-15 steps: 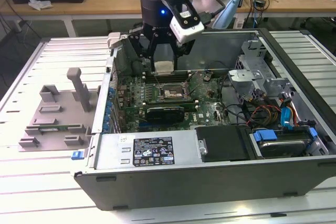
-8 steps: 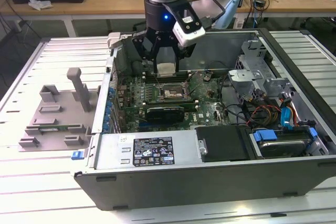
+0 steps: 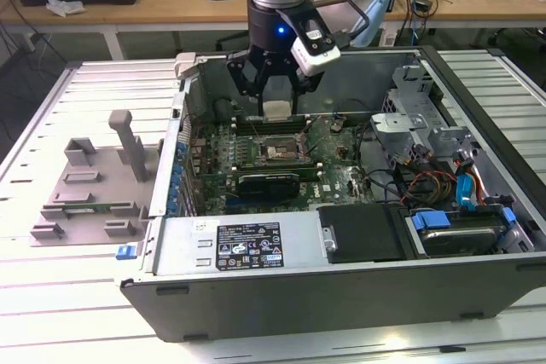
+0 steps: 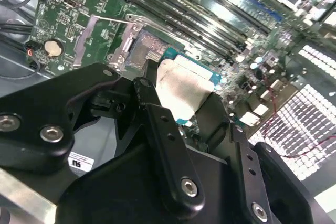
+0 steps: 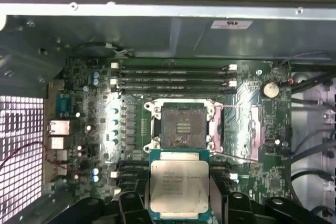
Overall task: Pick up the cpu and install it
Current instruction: 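Pick up the cpu and move it towards the insertion slot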
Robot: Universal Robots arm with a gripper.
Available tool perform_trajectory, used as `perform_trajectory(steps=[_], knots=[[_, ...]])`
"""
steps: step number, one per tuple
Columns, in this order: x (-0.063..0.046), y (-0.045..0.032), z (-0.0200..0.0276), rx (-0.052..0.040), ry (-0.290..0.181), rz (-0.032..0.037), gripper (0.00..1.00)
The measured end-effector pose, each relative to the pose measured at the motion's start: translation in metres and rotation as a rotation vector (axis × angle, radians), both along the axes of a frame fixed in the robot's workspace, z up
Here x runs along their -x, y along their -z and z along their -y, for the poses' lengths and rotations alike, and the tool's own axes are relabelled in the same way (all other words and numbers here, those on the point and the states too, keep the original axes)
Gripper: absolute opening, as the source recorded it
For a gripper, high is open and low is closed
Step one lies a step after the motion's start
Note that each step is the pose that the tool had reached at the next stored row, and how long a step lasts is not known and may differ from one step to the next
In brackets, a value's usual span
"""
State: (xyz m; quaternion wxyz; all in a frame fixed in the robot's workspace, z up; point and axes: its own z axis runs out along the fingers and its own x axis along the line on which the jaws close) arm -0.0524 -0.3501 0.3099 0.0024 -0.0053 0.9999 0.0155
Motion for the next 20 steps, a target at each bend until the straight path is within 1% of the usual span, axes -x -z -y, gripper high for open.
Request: perform_trajectory(steps=[1, 4, 6, 8, 12, 16, 20], knots=[[-0.002, 0.0012, -0.0021, 0.0000, 0.000, 0.0000, 0.54], [-0.006, 0.0048, -0.0058, 0.0000, 0.000, -0.0019, 0.54], [-0.007, 0.0078, -0.0101, 0.0001, 0.000, -0.0065, 0.54], [-0.007, 0.0095, -0.0133, 0.0001, 0.000, -0.0091, 0.54], [-0.007, 0.0132, -0.0198, 0.0000, 0.000, -0.0122, 0.54], [-0.007, 0.0154, -0.0233, 0.0001, 0.000, -0.0124, 0.54], [-0.007, 0.0154, -0.0237, 0.0001, 0.000, -0.0123, 0.54]])
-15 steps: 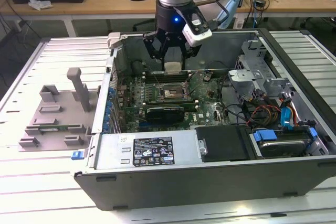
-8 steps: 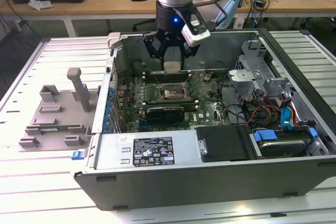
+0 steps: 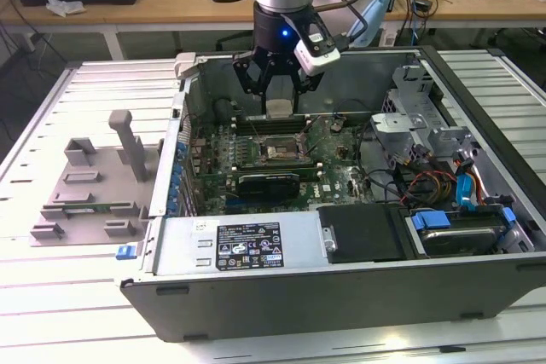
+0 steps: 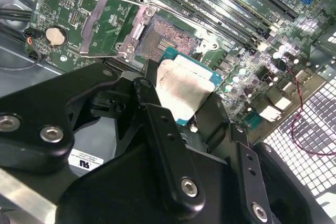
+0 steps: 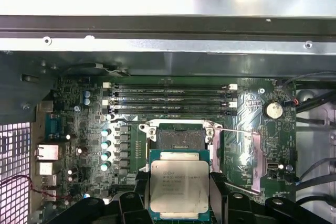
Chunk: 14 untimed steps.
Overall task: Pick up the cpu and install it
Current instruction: 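Pick up the cpu and move it towards the insertion slot, then place the cpu into insertion slot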
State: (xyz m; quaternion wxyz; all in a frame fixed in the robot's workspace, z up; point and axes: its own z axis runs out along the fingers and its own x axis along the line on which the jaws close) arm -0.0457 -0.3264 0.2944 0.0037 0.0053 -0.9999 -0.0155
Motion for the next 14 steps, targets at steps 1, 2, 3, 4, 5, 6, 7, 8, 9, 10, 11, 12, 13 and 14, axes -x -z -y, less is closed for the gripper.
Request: perform_trajectory(steps=[1, 2, 3, 4, 5, 6, 7, 8, 9, 10, 11, 12, 13, 14], knots=[[0.0000, 0.0000, -0.0001, 0.0000, 0.000, 0.0000, 0.54], [0.0000, 0.0000, -0.0001, 0.0000, 0.000, 0.0000, 0.54], [0.0000, 0.0000, -0.0002, 0.0000, 0.000, -0.0001, 0.54], [0.0000, 0.0000, -0.0002, 0.0000, 0.000, 0.0000, 0.54], [0.0000, 0.0000, -0.0002, 0.0000, 0.000, 0.0000, 0.54], [0.0000, 0.0000, -0.0003, 0.0000, 0.000, 0.0000, 0.54], [0.0000, 0.0000, -0.0003, 0.0000, 0.000, 0.0000, 0.54], [0.0000, 0.0000, -0.0003, 0.0000, 0.000, 0.0000, 0.54], [0.0000, 0.0000, -0.0003, 0.0000, 0.000, 0.0000, 0.54], [0.0000, 0.0000, -0.0003, 0.0000, 0.000, -0.0001, 0.54], [0.0000, 0.0000, -0.0003, 0.0000, 0.000, -0.0001, 0.54], [0.0000, 0.0000, -0.0004, 0.0000, 0.001, -0.0001, 0.54], [0.0000, 0.0000, -0.0004, 0.0000, 0.019, -0.0001, 0.54], [0.0000, 0.0002, -0.0004, -0.0001, 0.083, 0.0000, 0.54]])
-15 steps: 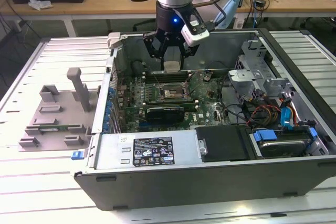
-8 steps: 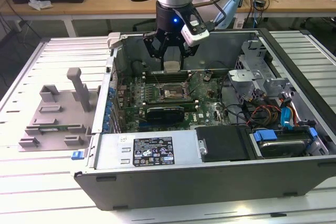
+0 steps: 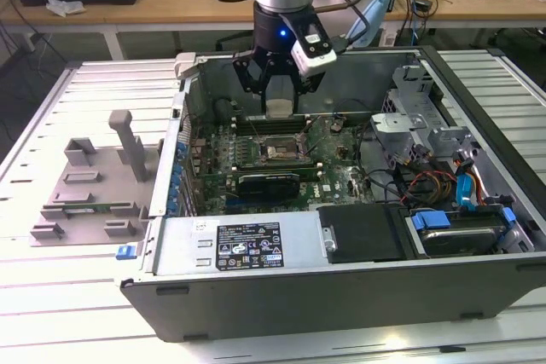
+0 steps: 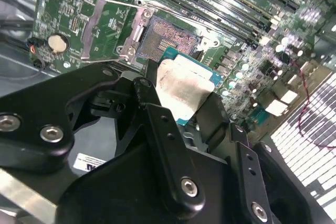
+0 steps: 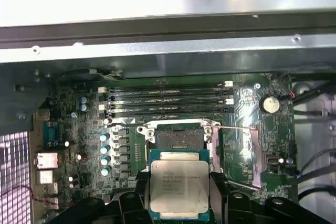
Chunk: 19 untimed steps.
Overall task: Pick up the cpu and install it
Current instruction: 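Place the cpu into insertion slot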
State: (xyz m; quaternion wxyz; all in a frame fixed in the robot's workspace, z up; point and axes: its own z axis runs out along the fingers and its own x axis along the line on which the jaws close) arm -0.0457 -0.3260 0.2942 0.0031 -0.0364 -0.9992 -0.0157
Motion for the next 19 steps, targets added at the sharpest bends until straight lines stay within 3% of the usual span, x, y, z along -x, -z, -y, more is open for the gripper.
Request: perform_trajectory(steps=[4, 12, 17, 19], knots=[[0.0000, 0.0001, 0.0000, 0.0001, 0.110, 0.0000, 0.54], [0.0000, 0.0004, 0.0000, 0.0000, 0.270, 0.0000, 0.54], [0.0000, 0.0004, 0.0000, 0.0001, 0.403, 0.0000, 0.54], [0.0000, 0.0004, 0.0000, 0.0000, 0.431, 0.0000, 0.54]])
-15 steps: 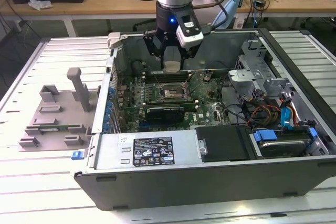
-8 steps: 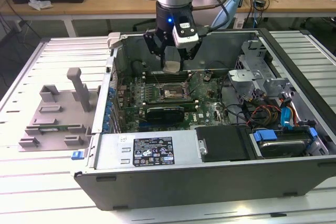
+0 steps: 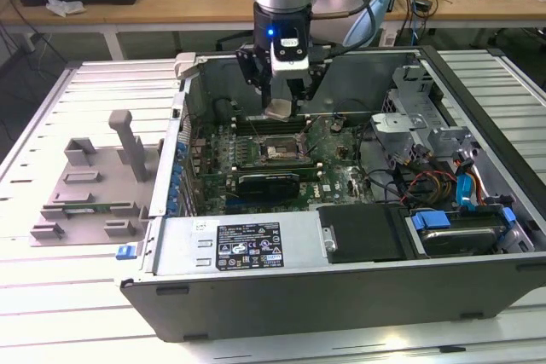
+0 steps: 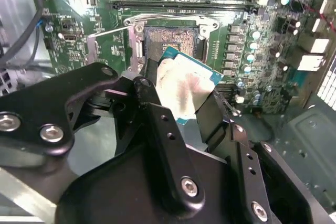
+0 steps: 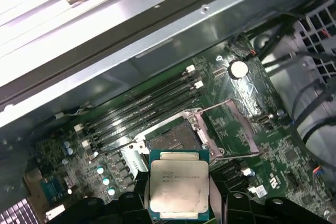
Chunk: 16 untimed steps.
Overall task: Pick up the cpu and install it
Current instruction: 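Place the cpu into insertion slot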
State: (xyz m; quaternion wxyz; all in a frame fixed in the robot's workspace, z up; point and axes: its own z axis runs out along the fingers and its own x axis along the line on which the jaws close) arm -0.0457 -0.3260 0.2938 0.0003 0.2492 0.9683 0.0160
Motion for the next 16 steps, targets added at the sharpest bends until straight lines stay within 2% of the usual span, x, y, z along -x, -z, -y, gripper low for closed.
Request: perform_trajectory(steps=[9, 11, 16], knots=[[0.0000, 0.0001, 0.0000, 0.0000, 0.174, 0.0000, 0.54], [0.0000, 0.0001, 0.0000, 0.0000, 0.232, -0.0001, 0.54], [0.0000, 0.0002, 0.0000, 0.0001, 0.337, -0.0001, 0.54]])
